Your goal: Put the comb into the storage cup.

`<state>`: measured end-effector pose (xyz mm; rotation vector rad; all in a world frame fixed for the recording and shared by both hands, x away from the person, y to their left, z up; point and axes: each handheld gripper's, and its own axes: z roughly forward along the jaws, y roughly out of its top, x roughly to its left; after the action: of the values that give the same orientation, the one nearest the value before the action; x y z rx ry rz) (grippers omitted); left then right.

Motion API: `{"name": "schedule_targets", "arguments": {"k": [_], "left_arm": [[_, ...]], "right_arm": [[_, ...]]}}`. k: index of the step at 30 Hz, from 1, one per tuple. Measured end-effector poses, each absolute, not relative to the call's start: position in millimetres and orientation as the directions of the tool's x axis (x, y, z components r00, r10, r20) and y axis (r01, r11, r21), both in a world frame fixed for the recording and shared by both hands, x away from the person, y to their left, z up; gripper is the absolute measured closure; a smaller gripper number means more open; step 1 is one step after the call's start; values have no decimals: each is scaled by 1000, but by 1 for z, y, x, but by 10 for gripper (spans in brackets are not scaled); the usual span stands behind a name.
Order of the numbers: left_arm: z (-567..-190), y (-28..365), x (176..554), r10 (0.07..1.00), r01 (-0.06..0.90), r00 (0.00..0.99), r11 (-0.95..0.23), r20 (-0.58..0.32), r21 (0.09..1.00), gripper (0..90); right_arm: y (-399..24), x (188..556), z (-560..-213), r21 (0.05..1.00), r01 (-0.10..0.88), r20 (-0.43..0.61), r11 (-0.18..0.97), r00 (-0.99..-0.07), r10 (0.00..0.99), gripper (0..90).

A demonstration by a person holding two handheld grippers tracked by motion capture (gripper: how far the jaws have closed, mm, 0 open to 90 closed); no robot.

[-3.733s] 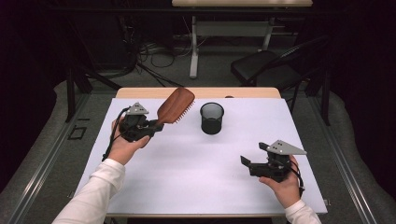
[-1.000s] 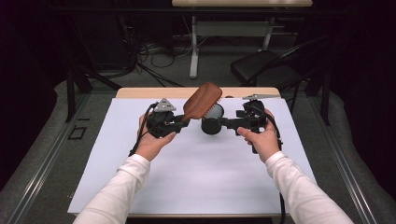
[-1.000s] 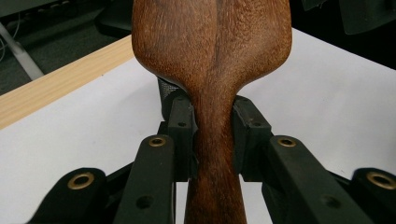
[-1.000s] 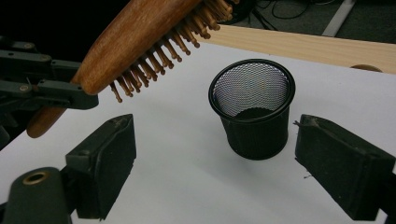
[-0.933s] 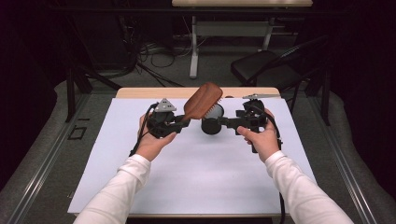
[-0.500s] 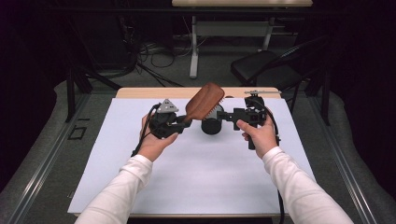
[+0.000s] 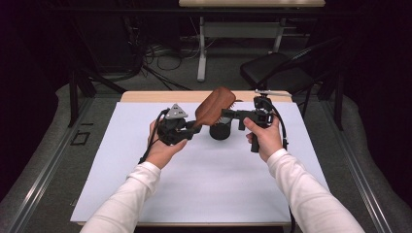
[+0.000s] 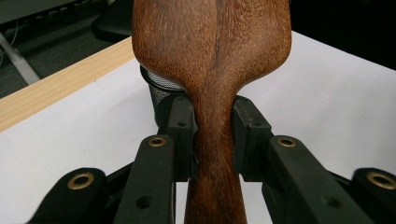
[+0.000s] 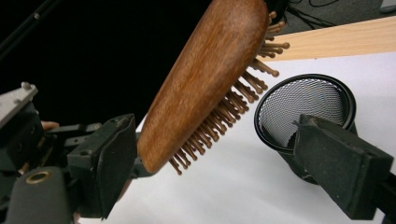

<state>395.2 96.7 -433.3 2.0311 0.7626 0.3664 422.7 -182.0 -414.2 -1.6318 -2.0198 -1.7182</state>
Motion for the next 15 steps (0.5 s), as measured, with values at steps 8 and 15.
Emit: {"name": "schedule_targets", "arguments": {"k": [8, 15], "left_arm": [[-435, 94, 394, 635, 366, 771, -394, -38, 843, 717], [-435, 93, 394, 632, 365, 774, -399, -36, 842, 718]], "right_arm": [[-182, 429, -417, 675, 709, 637, -204, -421, 646, 138], [-178, 431, -416, 677, 708, 635, -201, -425, 645, 139]]}}
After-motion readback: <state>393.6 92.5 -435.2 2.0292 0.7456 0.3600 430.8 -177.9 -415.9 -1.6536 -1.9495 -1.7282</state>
